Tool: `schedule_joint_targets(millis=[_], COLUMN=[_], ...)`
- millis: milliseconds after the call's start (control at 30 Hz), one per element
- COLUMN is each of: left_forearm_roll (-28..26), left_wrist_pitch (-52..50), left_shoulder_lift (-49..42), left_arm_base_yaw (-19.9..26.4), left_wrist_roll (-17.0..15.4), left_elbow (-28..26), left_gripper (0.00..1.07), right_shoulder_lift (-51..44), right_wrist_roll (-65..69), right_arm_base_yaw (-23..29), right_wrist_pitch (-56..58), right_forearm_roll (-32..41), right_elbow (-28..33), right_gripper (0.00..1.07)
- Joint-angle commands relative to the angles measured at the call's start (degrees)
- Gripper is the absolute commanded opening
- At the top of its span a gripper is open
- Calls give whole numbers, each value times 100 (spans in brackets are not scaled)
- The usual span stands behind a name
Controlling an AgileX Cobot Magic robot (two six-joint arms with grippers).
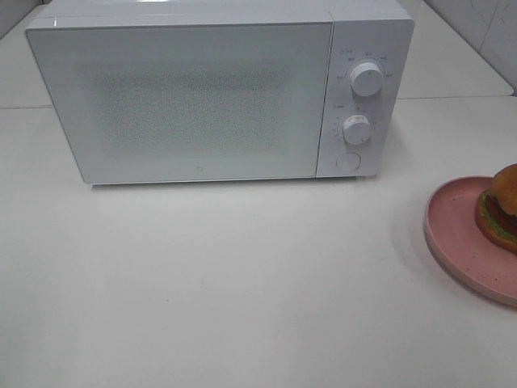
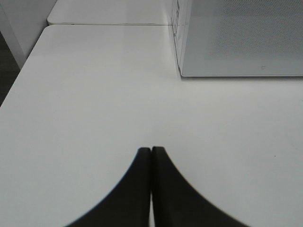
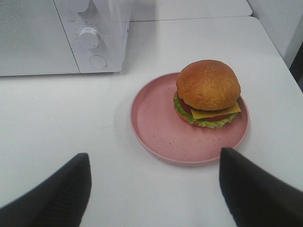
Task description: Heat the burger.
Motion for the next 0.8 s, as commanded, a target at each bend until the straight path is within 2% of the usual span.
schedule_joint_targets(millis=[33, 800], left_forearm_roll=[-23, -11], left_wrist_pitch=[-29, -29], left_shoulder_lift=[-138, -143], left_arm_base_yaw=[11, -86], left_wrist_roll=[-6, -6], left_elbow=[6, 6], left_gripper=[0, 0], right_shoulder_lift=[-149, -149], right_wrist_roll=[0, 0], right_arm_base_yaw=[17, 17], right_wrist_pitch=[-69, -69], right_forearm_roll=[23, 23], right_elbow=[17, 17], right_gripper=[71, 71])
